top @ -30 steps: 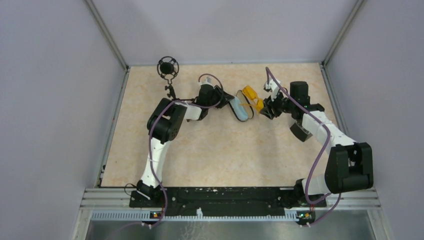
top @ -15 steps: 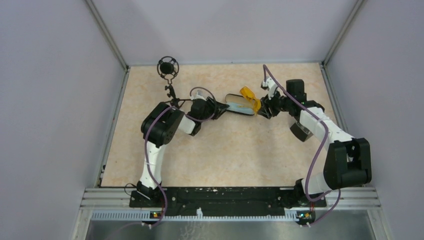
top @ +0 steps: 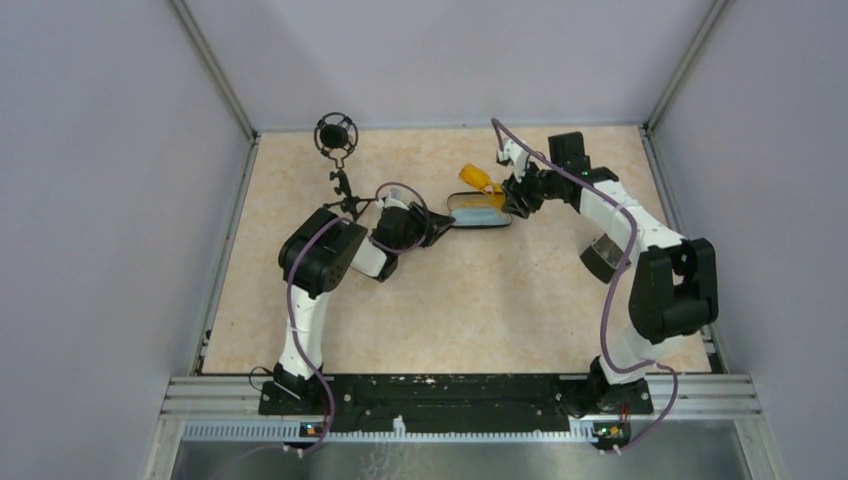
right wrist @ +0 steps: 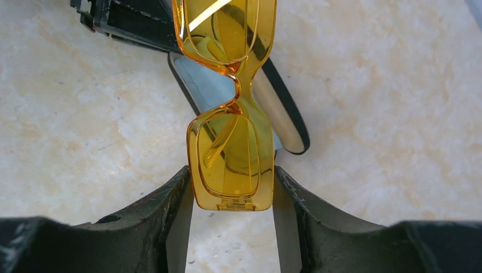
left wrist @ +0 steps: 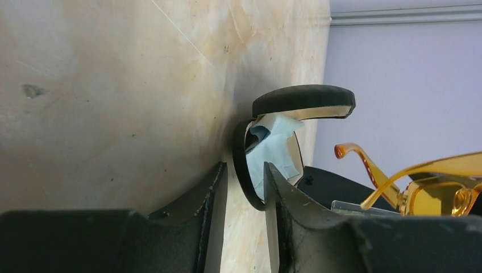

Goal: Organize the sunglasses
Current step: Place the sunglasses in the sunglasses case.

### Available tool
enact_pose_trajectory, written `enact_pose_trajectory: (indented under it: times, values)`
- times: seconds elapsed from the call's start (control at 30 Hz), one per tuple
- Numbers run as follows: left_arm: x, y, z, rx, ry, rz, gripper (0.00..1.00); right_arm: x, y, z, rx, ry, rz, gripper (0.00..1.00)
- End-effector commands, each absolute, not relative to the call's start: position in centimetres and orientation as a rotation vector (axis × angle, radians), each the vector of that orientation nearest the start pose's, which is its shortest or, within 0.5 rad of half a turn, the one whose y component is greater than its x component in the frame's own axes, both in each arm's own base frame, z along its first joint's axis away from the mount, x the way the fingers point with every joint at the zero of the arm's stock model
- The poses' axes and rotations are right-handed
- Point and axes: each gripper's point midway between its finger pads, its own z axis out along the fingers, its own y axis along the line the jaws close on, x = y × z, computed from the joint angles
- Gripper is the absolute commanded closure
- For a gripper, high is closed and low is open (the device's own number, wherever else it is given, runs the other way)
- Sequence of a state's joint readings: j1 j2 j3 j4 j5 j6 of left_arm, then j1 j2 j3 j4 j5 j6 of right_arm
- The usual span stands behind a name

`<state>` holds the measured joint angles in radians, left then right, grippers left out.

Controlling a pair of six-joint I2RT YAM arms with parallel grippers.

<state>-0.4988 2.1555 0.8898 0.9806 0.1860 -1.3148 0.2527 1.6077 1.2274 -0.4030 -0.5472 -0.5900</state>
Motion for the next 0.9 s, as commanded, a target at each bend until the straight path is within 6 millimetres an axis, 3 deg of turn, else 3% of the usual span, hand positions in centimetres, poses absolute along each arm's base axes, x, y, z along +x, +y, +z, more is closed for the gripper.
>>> enact_pose_trajectory:
  times: [0.0,0.23,0.43,0.87]
  values:
    - [42.6,-31.6,6.5,-0.657,1.915,-1.413,0.64,40.1,18.5,15.9,-1.39,1.832,0.447,0.94]
    - [42.6,-31.5,6.2,-0.659,1.908,-1.418,0.67,41.1,18.3,14.3,-1.65,1.794,0.385,0.94]
    - [42.6,-31.6,6.3,-0.658,1.901,-1.423,0.69,41.9,18.5,13.8,-1.675,1.801,0.367,0.95]
    - [42.3,-31.3,6.0,-0.656,1.9,-1.414,0.7,42.6,19.2,10.6,-1.745,1.846,0.345,0.95]
